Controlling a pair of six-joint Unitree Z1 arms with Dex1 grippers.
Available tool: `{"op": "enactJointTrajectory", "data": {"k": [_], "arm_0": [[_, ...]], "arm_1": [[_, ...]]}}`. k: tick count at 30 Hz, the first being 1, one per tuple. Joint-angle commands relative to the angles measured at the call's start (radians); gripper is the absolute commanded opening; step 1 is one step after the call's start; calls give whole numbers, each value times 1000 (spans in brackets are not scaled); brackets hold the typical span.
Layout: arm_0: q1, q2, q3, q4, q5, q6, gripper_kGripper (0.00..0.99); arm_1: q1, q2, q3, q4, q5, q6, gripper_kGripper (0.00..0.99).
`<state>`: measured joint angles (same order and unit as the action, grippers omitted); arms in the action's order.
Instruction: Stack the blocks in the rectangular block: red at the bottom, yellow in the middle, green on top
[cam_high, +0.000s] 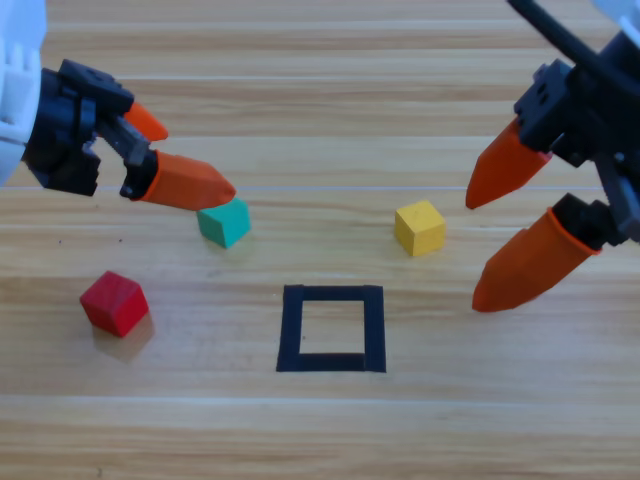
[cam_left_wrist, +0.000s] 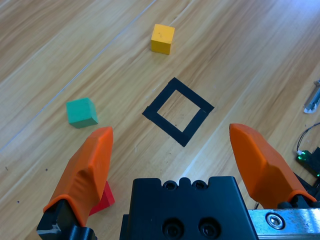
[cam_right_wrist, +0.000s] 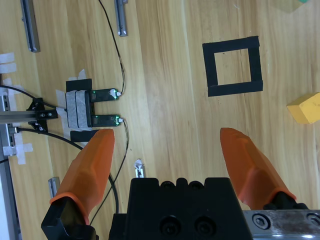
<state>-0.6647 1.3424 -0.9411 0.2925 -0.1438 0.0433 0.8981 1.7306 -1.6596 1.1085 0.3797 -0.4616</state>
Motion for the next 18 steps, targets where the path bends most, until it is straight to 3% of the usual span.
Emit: {"op": "enactJointTrajectory", "data": {"k": [1,10,13,18], "arm_0": [[-18,-11,-25,27,10,7,990],[-18,-12,-30,36,18,7,990],[-18,-14,-30,39,20,7,990],[-18,-12,-28,40,21,9,990]], "arm_1": [[27,63,9,13,22,-2,933],[27,57,21,11,2,23,933],[19,80,18,-7,-122,98,934],[-24,164,20,-55,-246,216,934]]}}
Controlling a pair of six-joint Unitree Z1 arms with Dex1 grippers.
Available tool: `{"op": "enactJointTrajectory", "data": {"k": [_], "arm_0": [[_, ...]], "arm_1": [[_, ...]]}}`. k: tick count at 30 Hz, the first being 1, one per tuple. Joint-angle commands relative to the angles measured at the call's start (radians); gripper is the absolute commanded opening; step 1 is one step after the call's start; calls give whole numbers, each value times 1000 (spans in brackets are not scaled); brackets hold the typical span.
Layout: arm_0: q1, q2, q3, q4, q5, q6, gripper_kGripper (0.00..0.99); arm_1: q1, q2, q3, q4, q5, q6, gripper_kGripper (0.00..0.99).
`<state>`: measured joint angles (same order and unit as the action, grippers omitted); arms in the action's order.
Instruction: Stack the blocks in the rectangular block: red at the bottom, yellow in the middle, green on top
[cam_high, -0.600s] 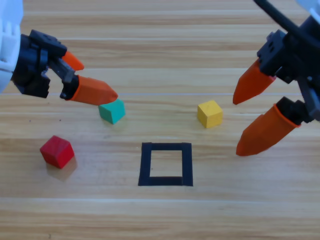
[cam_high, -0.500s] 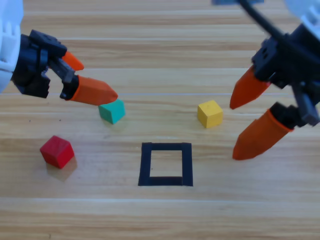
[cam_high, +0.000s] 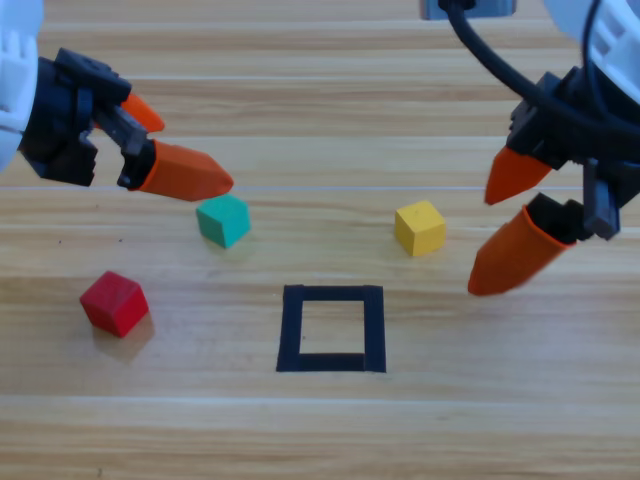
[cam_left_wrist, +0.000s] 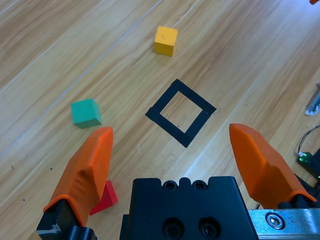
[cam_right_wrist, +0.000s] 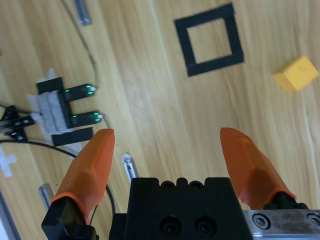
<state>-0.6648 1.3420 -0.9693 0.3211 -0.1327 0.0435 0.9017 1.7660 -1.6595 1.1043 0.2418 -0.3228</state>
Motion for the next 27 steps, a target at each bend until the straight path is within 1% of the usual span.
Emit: {"op": "enactJointTrajectory", "data": {"k": [1,3,5,7,8,9,10,11,14,15,17,20,25,27], "arm_0": [[-18,-12,0,12,11,7,990],[-18,-11,0,12,13,7,990],[-18,-9,-2,12,18,6,990],[-18,-4,-6,18,34,-1,990],[-16,3,-14,26,44,-7,990],[-16,12,-26,36,65,-19,990],[-16,28,-45,52,85,-31,990],[-16,43,-66,73,97,-51,990],[25,98,-143,151,159,-122,990],[53,121,-164,184,162,-143,990],[105,174,-207,245,169,-172,990],[174,235,-241,309,163,-194,990],[241,301,-238,335,145,-209,988],[266,325,-232,335,130,-203,989]], "arm_1": [[-33,147,21,-67,-150,103,934],[-38,179,21,-92,-228,148,934],[-38,210,18,-109,-271,191,936],[-40,239,9,-118,-299,235,937],[-38,257,1,-123,-329,260,937],[-38,274,-11,-127,-363,294,937],[-38,297,-29,-127,-414,341,942],[-40,311,-40,-127,-440,363,946],[-50,317,-57,-127,-480,433,948],[-56,325,-68,-127,-498,455,948],[-64,354,-95,-127,-510,479,948],[-66,400,-137,-127,-507,501,948],[-66,449,-186,-123,-466,510,948],[-67,461,-220,-93,-466,501,946]]}}
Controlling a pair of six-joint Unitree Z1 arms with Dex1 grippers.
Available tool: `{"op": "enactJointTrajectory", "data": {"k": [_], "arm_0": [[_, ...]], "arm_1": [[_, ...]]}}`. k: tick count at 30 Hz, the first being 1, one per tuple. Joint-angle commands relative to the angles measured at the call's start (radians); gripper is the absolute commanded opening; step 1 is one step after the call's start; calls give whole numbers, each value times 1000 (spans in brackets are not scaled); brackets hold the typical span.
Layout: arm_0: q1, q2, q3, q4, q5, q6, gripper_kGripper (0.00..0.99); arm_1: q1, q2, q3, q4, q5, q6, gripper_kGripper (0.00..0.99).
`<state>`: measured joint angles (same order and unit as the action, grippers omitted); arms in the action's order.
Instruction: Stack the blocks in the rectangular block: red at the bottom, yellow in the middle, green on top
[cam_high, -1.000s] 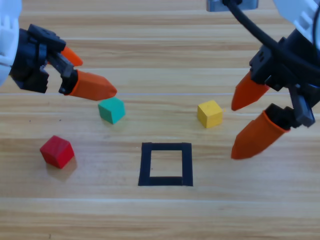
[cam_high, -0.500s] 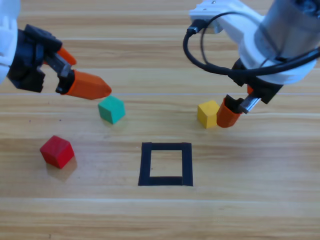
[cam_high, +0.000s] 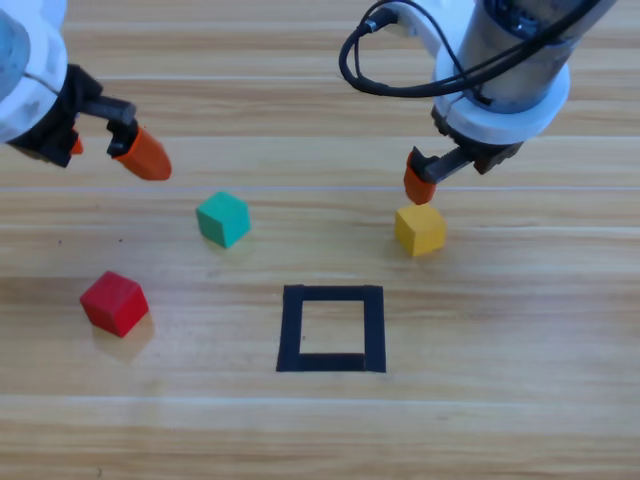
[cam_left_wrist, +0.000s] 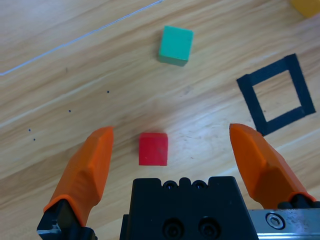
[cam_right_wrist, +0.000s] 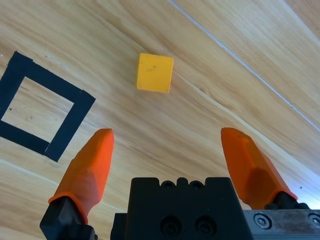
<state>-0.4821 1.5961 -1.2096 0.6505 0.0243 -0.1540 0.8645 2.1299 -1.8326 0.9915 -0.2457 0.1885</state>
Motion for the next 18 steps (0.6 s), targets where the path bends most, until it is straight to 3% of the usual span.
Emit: {"op": "enactJointTrajectory", "data": {"k": [1,7,18], "arm_0": [[88,85,13,8,-29,-2,989],[97,228,27,8,-14,11,989],[80,349,41,31,28,51,989]], "arm_1": [[-39,100,-62,32,22,-11,946],[-127,176,-158,84,137,-21,946],[-157,363,-303,176,146,-20,939]]}}
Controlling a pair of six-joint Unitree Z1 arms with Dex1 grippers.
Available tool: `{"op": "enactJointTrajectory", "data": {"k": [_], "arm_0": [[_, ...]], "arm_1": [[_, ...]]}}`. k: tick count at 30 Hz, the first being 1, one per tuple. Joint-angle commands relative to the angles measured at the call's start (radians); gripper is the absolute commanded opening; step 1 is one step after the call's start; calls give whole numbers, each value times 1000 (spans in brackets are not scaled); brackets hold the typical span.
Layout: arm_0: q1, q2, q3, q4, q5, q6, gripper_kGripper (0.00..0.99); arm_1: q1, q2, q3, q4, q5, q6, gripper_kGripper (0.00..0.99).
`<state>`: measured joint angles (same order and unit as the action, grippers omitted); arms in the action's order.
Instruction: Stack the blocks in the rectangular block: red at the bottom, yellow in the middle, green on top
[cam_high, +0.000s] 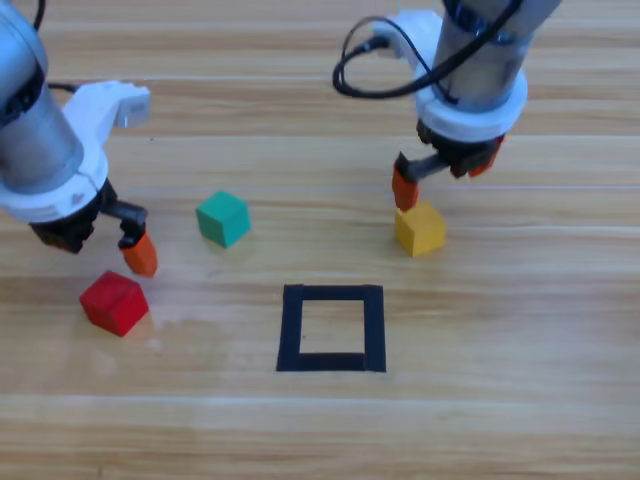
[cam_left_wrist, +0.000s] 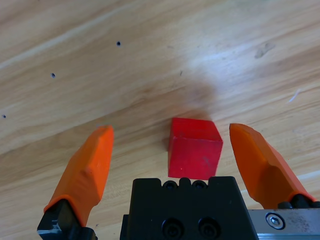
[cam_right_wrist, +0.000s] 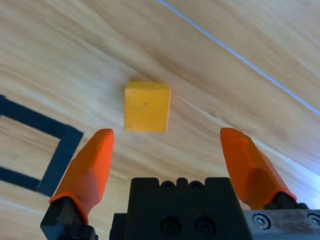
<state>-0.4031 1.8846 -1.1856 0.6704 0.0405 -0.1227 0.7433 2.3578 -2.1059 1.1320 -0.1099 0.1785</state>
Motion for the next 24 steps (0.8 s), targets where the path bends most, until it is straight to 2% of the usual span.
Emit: {"op": "enactJointTrajectory", "data": {"k": [1,9,16,23,24], "arm_0": [[0,56,17,12,9,23,989],[-2,7,-11,69,-34,41,990],[-11,-13,-12,90,-67,18,990],[-45,14,-11,90,-34,15,990],[-48,16,-12,92,-31,17,990]], "arm_1": [[-36,149,-42,46,10,-10,939],[-36,187,-80,72,44,-13,920],[-36,206,-86,74,73,-13,836],[-36,252,-135,114,75,-13,805],[-36,264,-152,124,76,-13,758]]}}
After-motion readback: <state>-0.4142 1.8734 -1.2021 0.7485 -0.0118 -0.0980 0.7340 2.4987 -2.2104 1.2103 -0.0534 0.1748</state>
